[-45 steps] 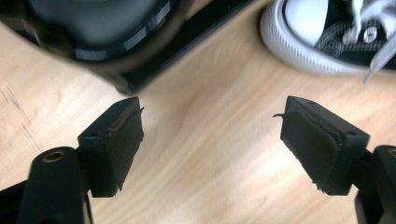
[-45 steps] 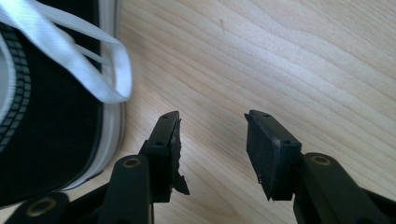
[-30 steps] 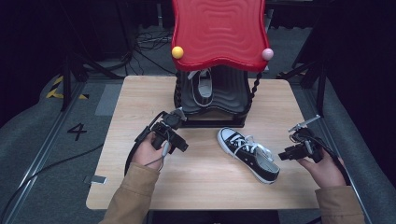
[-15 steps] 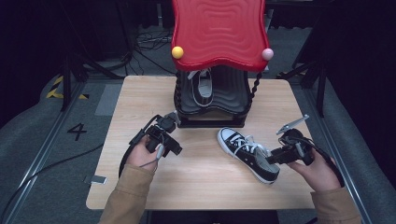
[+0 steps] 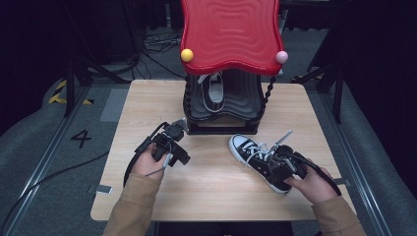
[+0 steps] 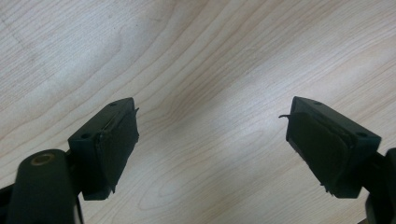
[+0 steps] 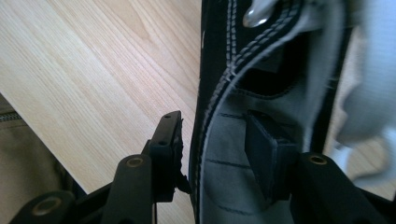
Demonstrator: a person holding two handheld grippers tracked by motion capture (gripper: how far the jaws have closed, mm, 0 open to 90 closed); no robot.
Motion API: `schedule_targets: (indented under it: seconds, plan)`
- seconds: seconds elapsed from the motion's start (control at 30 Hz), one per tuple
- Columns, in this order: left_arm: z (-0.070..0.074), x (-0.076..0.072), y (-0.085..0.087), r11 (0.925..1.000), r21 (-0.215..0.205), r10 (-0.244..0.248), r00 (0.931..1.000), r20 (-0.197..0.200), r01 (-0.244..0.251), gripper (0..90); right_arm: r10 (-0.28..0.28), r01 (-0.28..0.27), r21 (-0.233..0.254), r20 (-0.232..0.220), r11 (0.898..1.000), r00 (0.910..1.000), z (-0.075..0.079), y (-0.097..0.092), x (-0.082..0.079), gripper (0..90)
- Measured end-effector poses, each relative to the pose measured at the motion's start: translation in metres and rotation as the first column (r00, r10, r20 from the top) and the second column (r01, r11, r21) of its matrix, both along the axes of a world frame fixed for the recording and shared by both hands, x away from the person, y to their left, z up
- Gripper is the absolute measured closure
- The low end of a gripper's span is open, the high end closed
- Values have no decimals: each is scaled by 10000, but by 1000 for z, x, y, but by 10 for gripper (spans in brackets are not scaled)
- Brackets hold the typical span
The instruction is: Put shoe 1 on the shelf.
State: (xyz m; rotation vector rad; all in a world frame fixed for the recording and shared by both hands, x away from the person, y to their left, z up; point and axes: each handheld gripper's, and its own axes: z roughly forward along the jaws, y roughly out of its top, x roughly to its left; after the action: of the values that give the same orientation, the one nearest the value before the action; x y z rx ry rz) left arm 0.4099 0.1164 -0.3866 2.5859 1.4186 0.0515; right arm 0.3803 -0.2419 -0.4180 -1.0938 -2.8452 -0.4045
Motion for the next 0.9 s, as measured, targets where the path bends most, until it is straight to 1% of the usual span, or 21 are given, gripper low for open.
schedule_targets:
  seconds: [0.1, 0.13, 0.17, 0.2, 0.27, 0.33, 0.37, 0.4, 0.43, 0.5, 0.53, 0.57, 0.7, 0.77, 0.83, 0.9]
  plan:
    - [-1, -1, 3, 10000, 1, 84, 10000, 13, -84, 171, 211, -217, -281, -220, 9994, 9995, -7, 7, 1, 573]
    - [-1, -1, 3, 10000, 1, 84, 10000, 13, -84, 171, 211, -217, -281, -220, 9994, 9995, -7, 7, 1, 573]
    - [-1, -1, 4, 9999, 31, 98, 10000, 9, -98, 171, 263, -269, -444, -127, 9987, 9996, -9, 10, 1, 569]
    - [-1, -1, 6, 9999, 34, 111, 9999, -21, -111, 171, 281, -289, -562, -137, 9980, 9995, -11, 12, 1, 565]
    - [-2, -2, 7, 9999, 55, 145, 9999, -25, -145, 171, 356, -360, -567, -81, 9977, 9993, -14, 16, 2, 574]
    - [-2, -3, 9, 9998, 62, 209, 9998, -30, -209, 171, 458, -450, -608, 115, 9971, 9989, -15, 20, 2, 585]
    - [-2, -3, 10, 9997, 49, 230, 9997, -51, -230, 171, 505, -500, -512, 96, 9974, 9987, -16, 22, 3, 585]
    - [-2, -3, 11, 9996, 87, 260, 9996, -84, -259, 171, 464, -454, -522, 178, 9976, 9988, -17, 24, 3, 601]
    - [-3, -3, 12, 9996, 46, 273, 9996, -63, -273, 171, 426, -406, -654, 297, 9970, 9986, -18, 25, 4, 621]
    - [-3, -4, 15, 9994, 79, 332, 9994, -69, -332, 171, 249, -229, -540, 365, 9983, 9990, -18, 25, 6, 625]
    - [-3, -4, 15, 9994, 79, 332, 9994, -69, -332, 171, 249, -229, -540, 365, 9983, 9990, -18, 25, 6, 625]
    - [-3, -5, 15, 9992, 63, 406, 9992, -60, -406, 171, 215, -186, -528, 537, 9984, 9983, -17, 25, 7, 636]
    - [-3, -4, 17, 9990, 40, 437, 9990, -87, -436, 171, 194, -143, -702, 727, 9974, 9972, -17, 29, 7, 649]
    - [-3, -4, 17, 9990, 47, 436, 9990, -89, -436, 171, 200, -147, -680, 785, 9976, 9967, -17, 28, 7, 652]
    - [-3, -4, 17, 9993, 72, 367, 9993, -94, -366, 171, 150, -95, -595, 931, 9982, 9955, -16, 28, 6, 653]
    - [-3, -4, 16, 9994, 47, 355, 9993, -93, -355, 171, 57, -23, -311, 1107, 9995, 9938, -13, 28, 6, 654]
